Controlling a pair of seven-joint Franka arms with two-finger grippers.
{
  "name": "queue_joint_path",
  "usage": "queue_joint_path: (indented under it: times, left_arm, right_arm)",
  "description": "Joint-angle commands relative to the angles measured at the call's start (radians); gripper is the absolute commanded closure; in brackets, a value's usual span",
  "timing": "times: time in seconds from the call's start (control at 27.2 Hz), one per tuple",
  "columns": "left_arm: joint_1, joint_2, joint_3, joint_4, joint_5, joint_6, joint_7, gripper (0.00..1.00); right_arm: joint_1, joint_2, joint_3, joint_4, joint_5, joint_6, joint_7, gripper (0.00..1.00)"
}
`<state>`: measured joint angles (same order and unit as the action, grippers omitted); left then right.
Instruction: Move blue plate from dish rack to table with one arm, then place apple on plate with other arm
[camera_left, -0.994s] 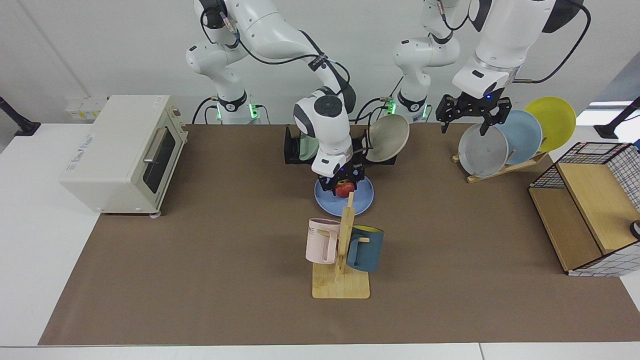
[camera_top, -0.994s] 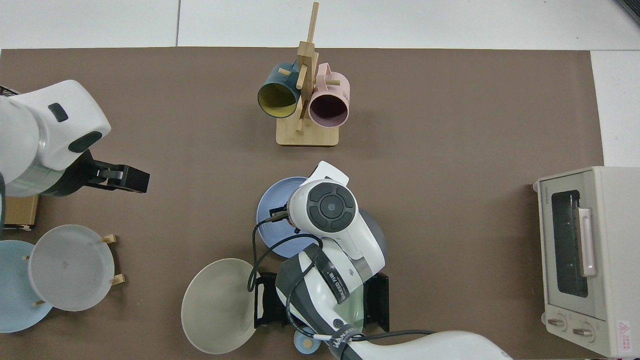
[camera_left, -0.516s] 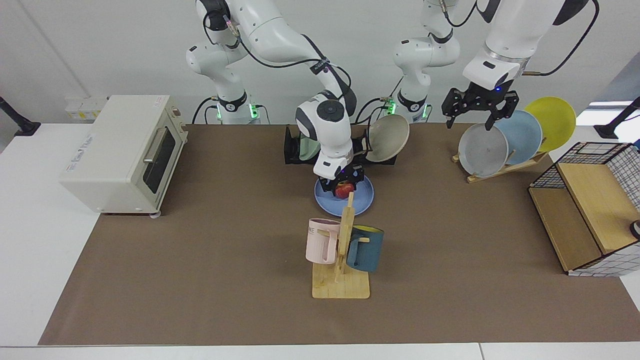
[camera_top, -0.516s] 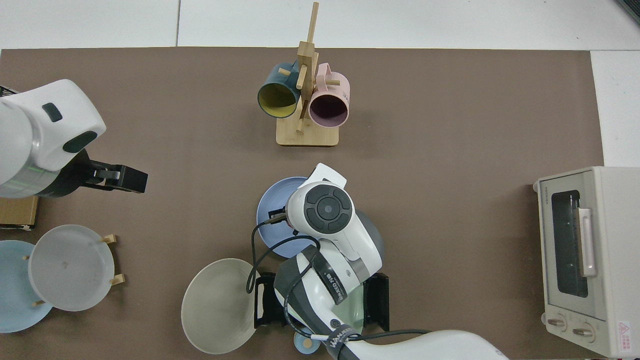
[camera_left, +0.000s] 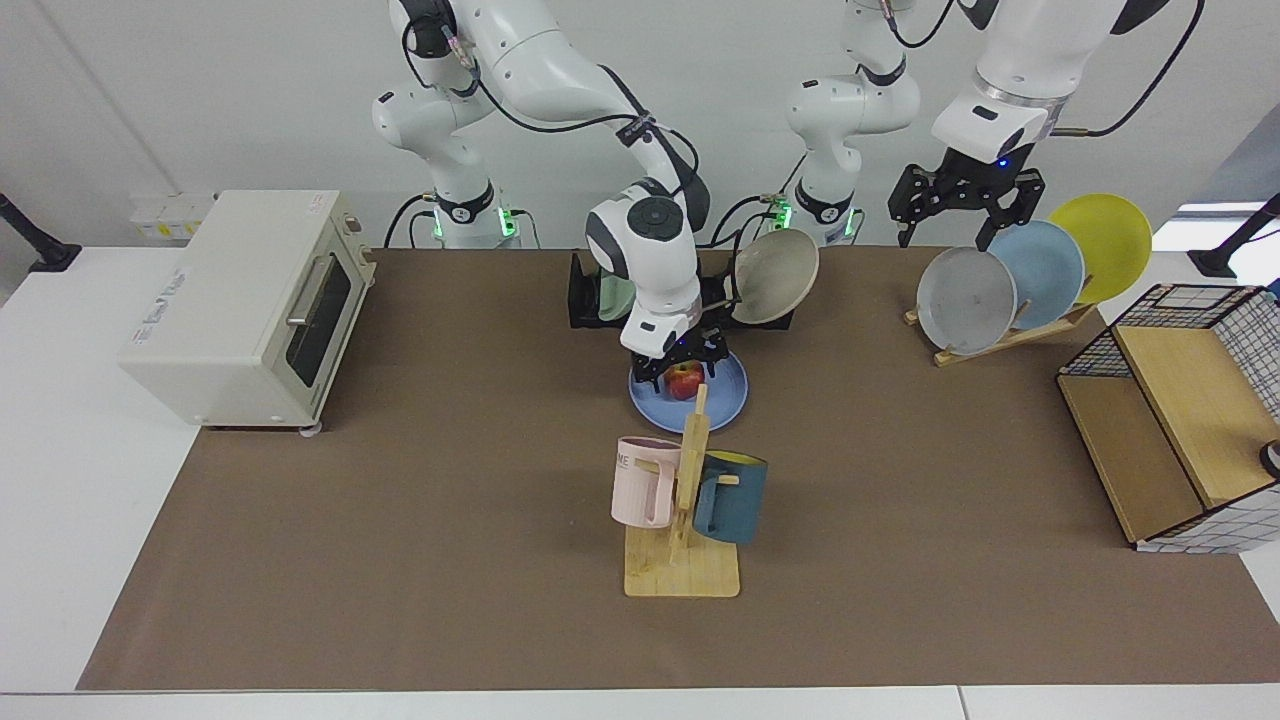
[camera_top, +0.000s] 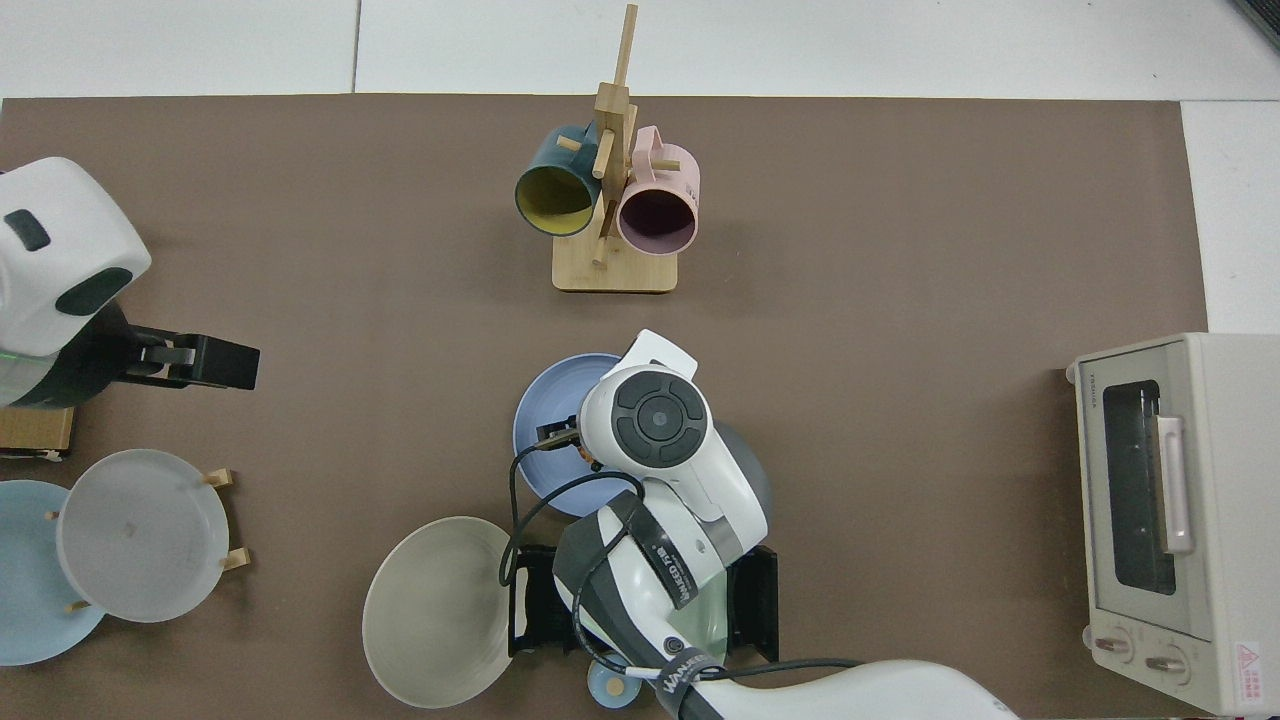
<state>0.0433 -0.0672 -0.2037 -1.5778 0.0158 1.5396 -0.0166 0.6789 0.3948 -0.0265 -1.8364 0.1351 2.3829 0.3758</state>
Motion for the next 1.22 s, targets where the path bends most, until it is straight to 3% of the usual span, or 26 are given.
queue_joint_path:
  times: [0.0,0.59,0.92,1.18]
  left_arm:
    - [-0.005,-0.014,0.006,0.004,0.000,-0.018,-0.002,0.00]
    - [-0.003,-0.016,0.009,0.004,0.000,-0.018,-0.002,0.00]
    - [-0.005,-0.022,0.007,0.004,0.000,-0.018,-0.002,0.00]
    - [-0.005,-0.026,0.006,0.004,0.000,-0.018,-0.002,0.00]
  right_arm:
    - [-0.091,-0.103,0.003,-0.007,-0.006,-0.085,0.002,0.00]
    - [-0.413,-0.237,0.003,0.042,-0.104,-0.273,-0.325,0.00]
    - [-0.535,-0.347,0.002,0.042,-0.106,-0.465,-0.443,0.00]
    - [-0.578,-0.421,0.000,0.040,-0.118,-0.576,-0.462,0.00]
